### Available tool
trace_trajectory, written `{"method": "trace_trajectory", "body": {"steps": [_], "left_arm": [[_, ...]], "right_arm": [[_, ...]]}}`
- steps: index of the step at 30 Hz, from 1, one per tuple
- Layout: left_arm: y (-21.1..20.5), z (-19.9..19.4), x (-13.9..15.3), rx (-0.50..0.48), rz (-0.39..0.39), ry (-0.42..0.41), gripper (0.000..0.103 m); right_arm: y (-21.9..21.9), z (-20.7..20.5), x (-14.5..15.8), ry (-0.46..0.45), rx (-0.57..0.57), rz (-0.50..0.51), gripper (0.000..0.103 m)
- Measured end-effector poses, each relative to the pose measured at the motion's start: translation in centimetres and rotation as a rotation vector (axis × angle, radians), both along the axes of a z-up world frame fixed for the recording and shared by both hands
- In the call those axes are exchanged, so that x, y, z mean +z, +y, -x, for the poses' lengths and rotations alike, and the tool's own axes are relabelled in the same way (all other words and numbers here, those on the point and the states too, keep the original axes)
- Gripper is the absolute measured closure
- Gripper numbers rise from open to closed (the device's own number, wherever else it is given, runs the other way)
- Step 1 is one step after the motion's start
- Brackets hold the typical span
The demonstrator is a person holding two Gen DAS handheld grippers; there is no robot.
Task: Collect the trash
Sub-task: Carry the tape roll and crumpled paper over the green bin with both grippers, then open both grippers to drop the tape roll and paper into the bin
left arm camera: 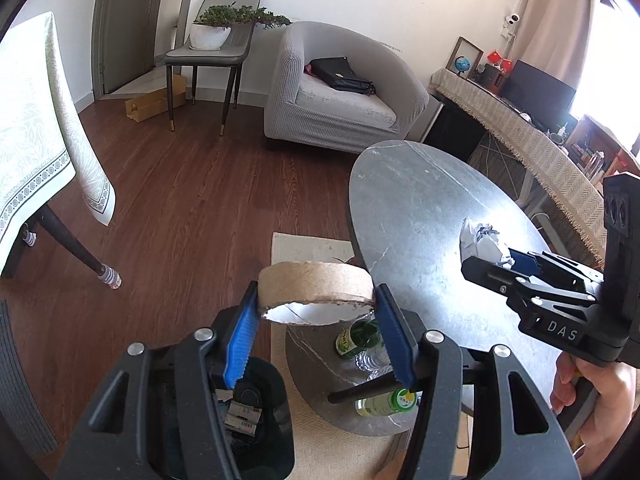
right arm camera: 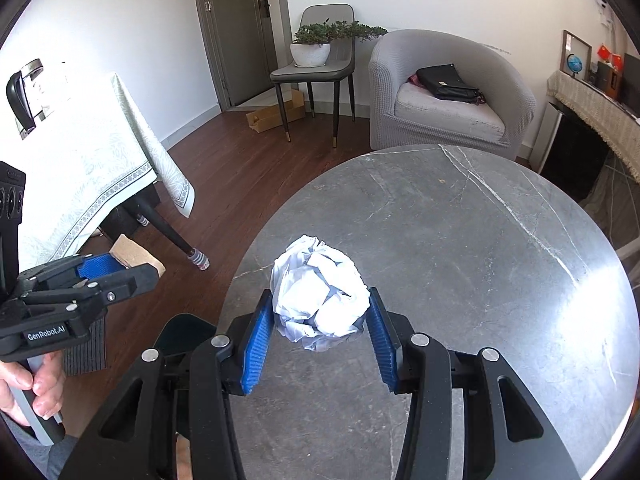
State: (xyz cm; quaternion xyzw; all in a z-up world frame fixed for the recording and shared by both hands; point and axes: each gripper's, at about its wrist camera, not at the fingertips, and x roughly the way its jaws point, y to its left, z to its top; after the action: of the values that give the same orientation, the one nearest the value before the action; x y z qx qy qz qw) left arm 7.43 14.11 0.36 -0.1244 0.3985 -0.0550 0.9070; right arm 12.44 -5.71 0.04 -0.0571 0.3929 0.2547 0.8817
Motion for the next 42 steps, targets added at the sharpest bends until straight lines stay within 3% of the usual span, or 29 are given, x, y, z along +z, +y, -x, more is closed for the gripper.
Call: {"method": "trace_trajectory", "body": {"steps": [11,22,26,28,33,42], "left_arm": [[4.7,2.6,-3.8,0.068,-0.044,0.095,0.044],[6.5,4.2,-8.9,0.081,-0.046,0.233,0.042],[7.0,5.0,-10.4,0.068,-0.087,0.258,0.042],[7.6,5.3,-10.9,0.060,-0.080,0.270,0.034],[8.6,6.3,-11.0,0.055,-0.097,0.270,0.030],[11.3,7.6,-9.4,0.106,-0.076,0.214,0.035]], "right_arm": [[5.6,2.6,-0.4,0.008,0.133,-0.014,0.057],[9.5,4.1,-1.3,0.043,0.229,-0.016,0.057],[11.0,4.4,-2.0,0.057,0.253,-0.005,0.057],[12.1,4.5,-2.4,0.065,0.263,0.001,0.057],[14.2,4.6,-3.5,0.093,0.291,0.014,0.057],[18.1,4.6,-6.0,0.136,0.329,0.070,0.057]]}}
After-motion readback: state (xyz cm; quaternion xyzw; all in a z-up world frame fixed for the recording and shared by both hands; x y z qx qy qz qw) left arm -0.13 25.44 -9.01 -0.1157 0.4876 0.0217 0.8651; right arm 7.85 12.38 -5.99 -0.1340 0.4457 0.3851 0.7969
